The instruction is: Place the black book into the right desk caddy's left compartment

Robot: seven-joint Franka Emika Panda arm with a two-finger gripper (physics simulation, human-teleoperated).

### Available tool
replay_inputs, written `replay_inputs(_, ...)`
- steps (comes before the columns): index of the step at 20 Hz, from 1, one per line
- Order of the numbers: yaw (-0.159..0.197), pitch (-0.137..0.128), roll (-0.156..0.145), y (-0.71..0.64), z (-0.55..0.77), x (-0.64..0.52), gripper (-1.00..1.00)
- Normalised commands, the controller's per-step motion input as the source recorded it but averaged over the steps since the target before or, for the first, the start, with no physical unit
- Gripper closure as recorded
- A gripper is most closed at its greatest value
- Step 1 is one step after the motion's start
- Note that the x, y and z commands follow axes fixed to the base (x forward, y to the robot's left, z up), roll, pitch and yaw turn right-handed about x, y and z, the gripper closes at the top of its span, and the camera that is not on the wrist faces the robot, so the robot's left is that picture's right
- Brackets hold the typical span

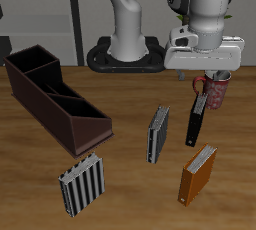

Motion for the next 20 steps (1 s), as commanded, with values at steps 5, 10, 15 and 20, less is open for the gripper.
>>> replay_inputs(5, -0.045, 0.006, -0.032, -0.05, -0.29, 0.11, -1.00)
replay_inputs(10, -0.026, -0.066, 0.007, 0.01, -0.22, -0.11, -1.00)
replay_inputs(15, -0.031, -0.033, -0.011, 0.00, -0.16, -0.09, -1.00)
replay_inputs(20, -0.039, -0.006, 0.016, 0.00, -0.24, -0.03, -1.00)
